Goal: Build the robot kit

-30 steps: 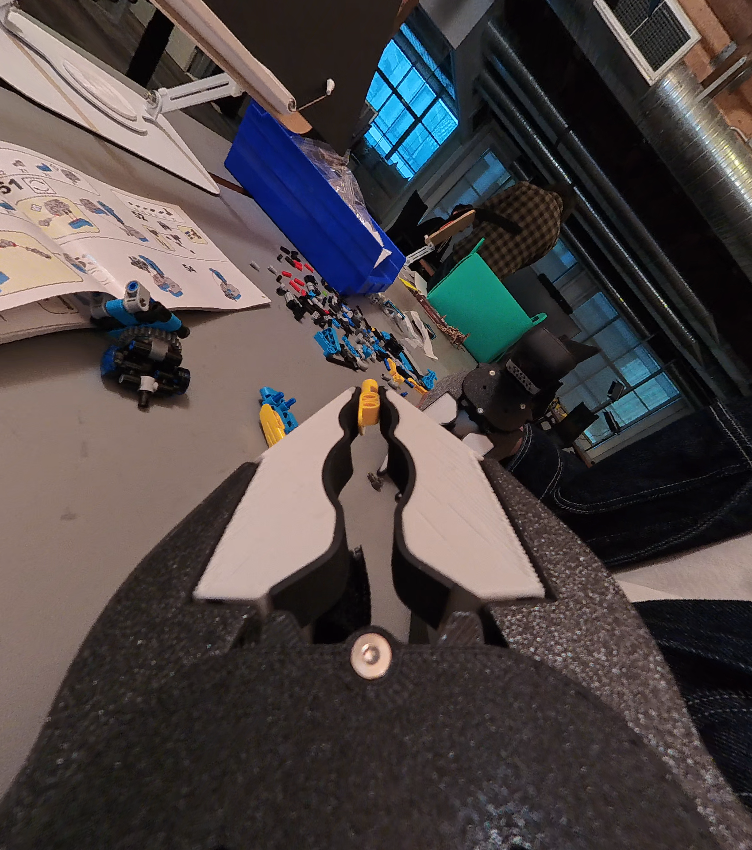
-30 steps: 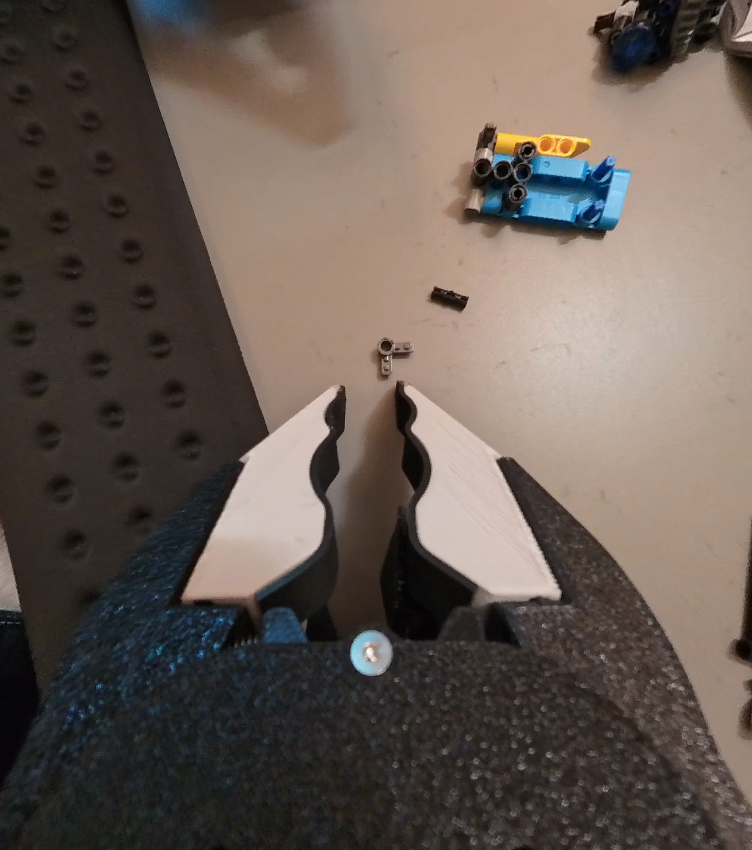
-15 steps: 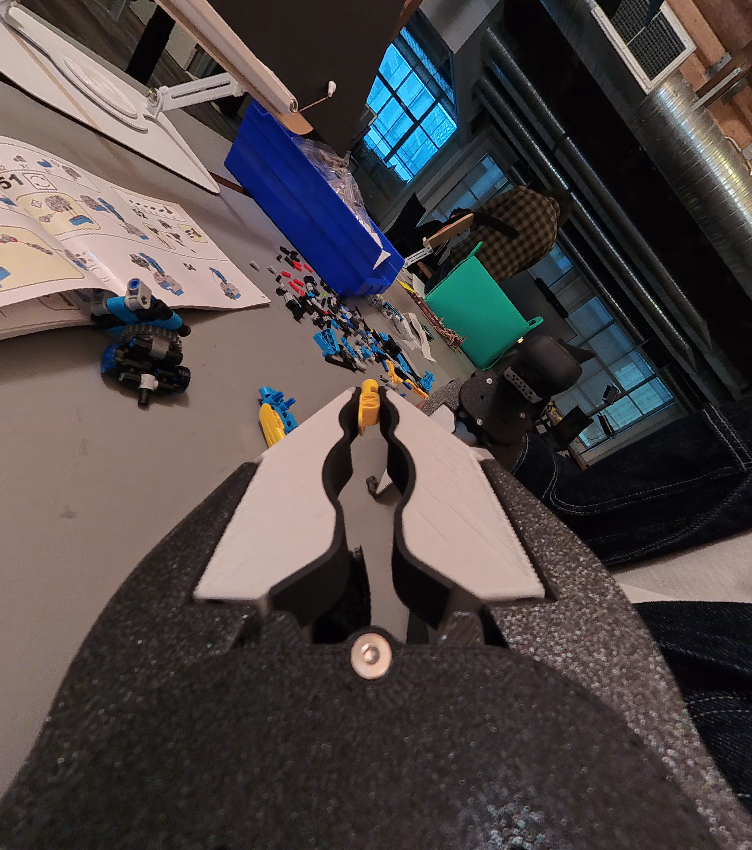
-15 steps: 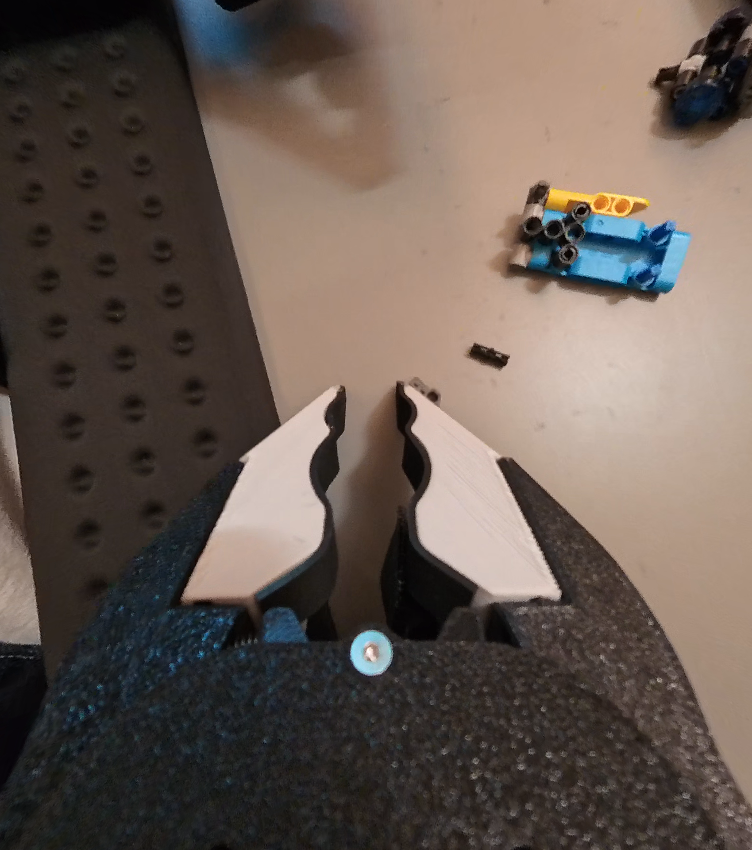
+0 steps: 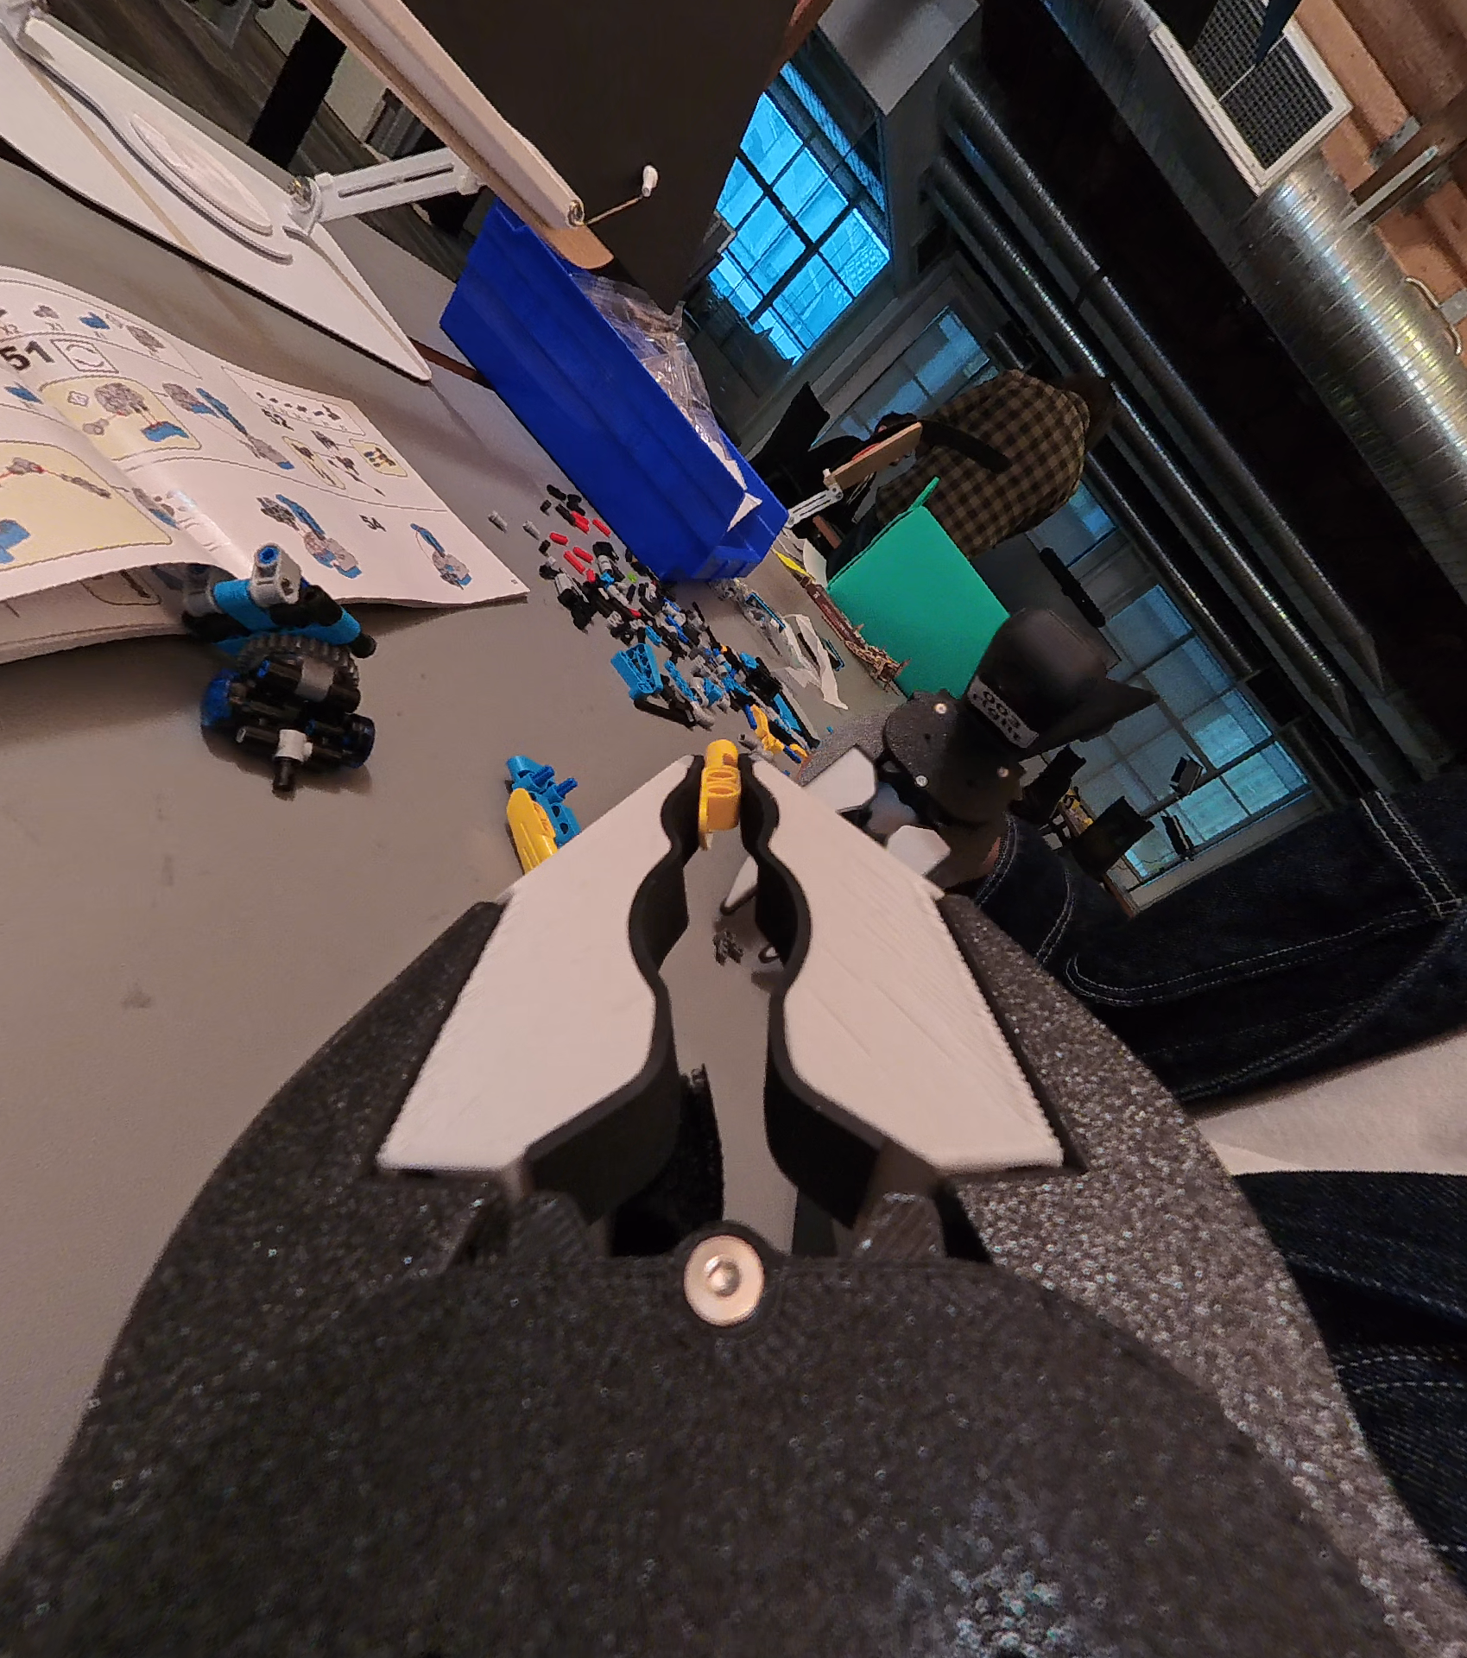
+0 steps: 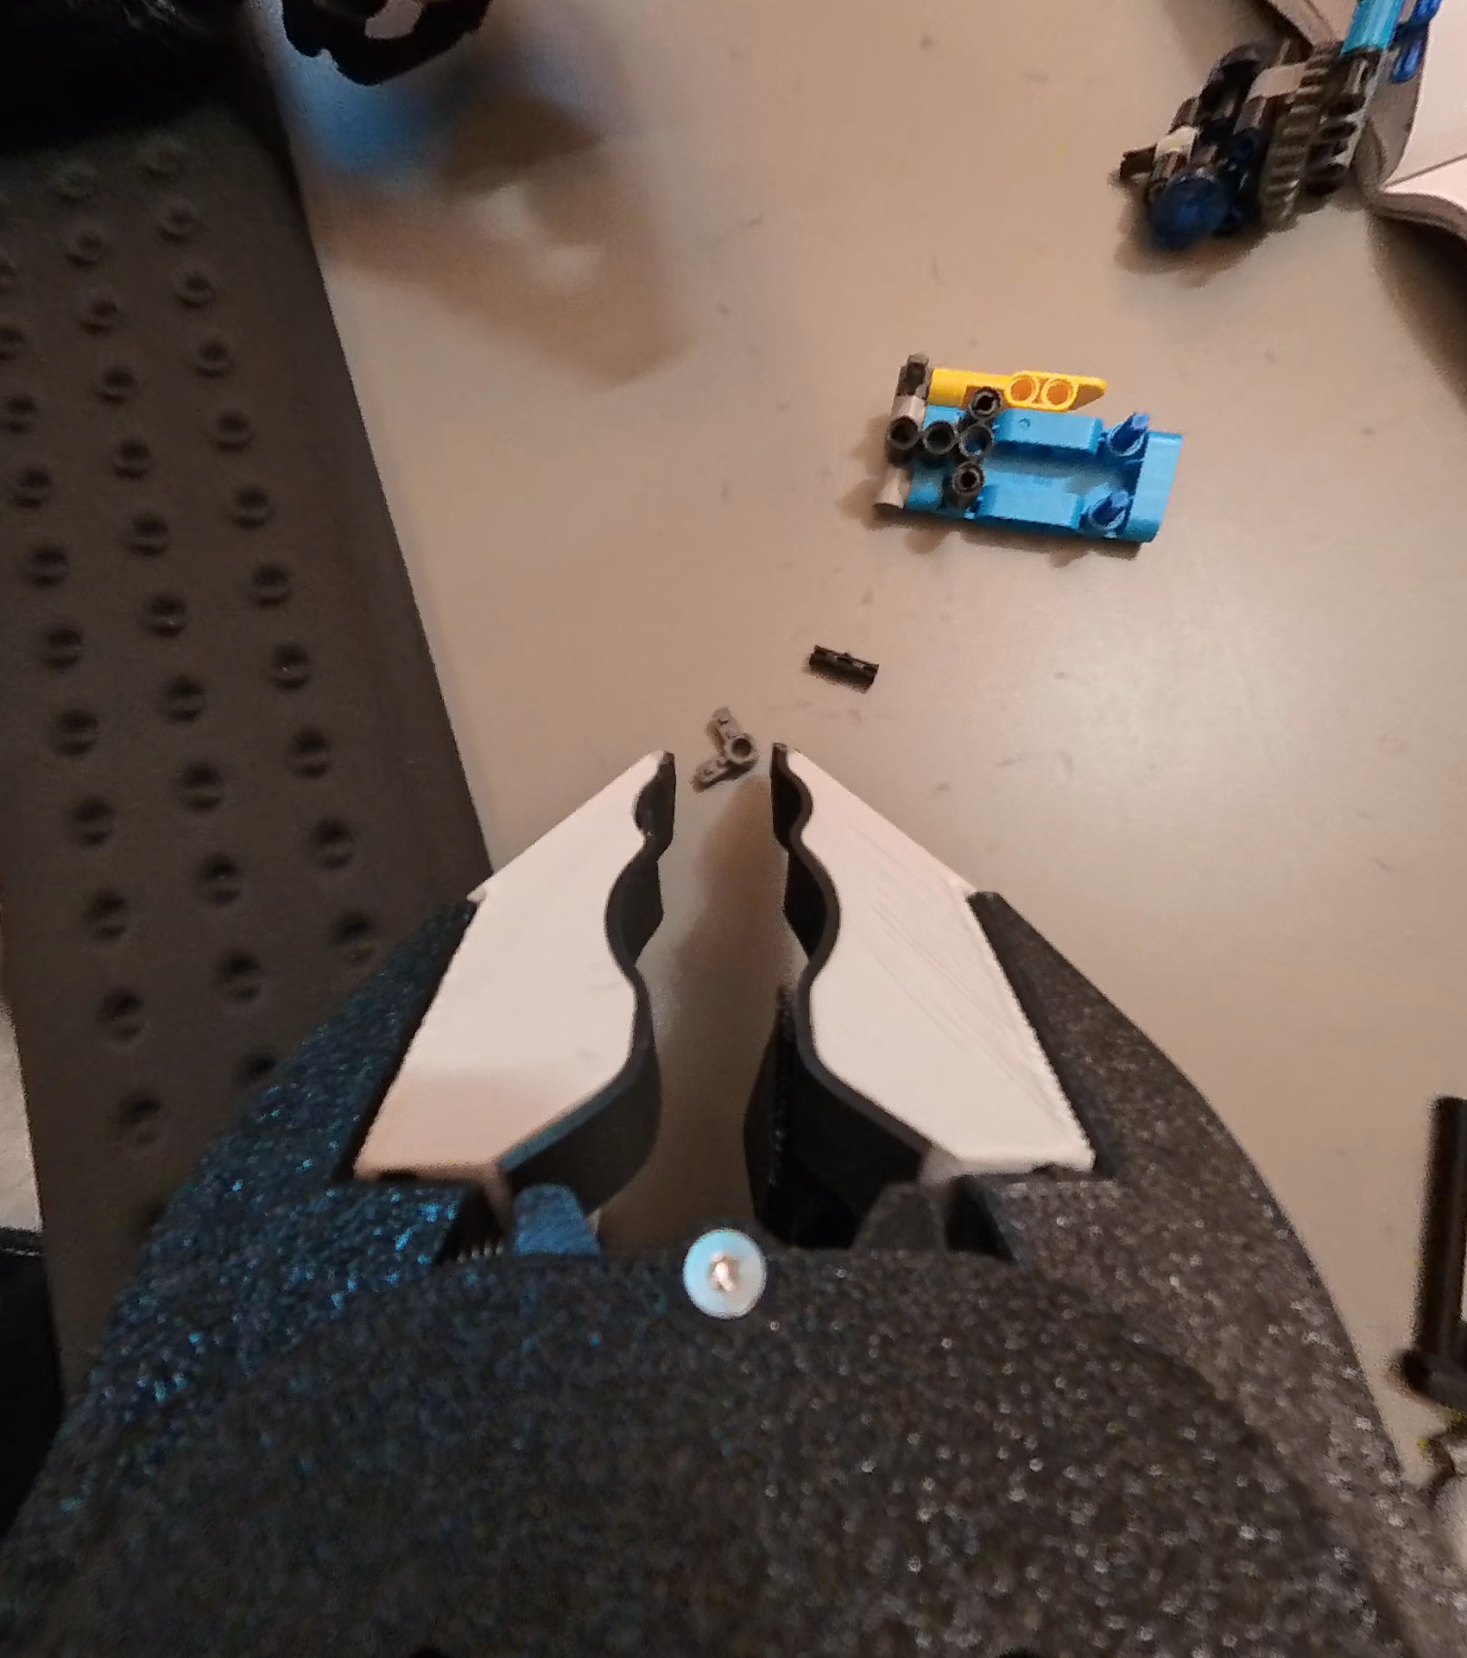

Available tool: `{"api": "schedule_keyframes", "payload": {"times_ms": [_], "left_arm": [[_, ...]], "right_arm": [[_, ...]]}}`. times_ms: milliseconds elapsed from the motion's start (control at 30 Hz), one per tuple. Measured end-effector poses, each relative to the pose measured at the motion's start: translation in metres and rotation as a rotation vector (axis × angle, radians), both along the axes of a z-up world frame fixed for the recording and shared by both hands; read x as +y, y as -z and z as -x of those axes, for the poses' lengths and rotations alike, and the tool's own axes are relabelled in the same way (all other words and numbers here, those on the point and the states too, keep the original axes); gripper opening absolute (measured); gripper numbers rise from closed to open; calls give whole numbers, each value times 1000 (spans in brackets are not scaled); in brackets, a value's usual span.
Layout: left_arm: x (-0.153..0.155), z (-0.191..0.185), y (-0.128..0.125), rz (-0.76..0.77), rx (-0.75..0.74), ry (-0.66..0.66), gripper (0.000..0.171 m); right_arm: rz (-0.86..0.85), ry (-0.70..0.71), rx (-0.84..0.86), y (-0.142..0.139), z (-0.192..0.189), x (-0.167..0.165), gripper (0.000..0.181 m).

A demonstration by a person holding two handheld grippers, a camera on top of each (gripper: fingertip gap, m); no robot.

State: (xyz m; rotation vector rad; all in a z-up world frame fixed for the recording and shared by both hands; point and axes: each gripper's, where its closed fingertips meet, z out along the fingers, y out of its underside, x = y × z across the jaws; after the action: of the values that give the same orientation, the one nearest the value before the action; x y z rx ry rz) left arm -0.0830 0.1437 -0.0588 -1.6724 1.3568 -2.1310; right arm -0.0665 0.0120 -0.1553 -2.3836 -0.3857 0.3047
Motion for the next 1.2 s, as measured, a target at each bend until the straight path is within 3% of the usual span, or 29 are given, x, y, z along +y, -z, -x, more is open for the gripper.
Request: {"api": "schedule_keyframes", "payload": {"times_ms": [267,633,1200], "left_arm": [[-2,1,0,1,1,11,7],[-2,1,0,6,0,11,7],[-6,2,0,3,1,27,7]], "right_arm": [[33,-38,86,4,-1,0,19],[51,-100,82,6,26,-1,17],[56,-77,47,8,24,9,13]]}}
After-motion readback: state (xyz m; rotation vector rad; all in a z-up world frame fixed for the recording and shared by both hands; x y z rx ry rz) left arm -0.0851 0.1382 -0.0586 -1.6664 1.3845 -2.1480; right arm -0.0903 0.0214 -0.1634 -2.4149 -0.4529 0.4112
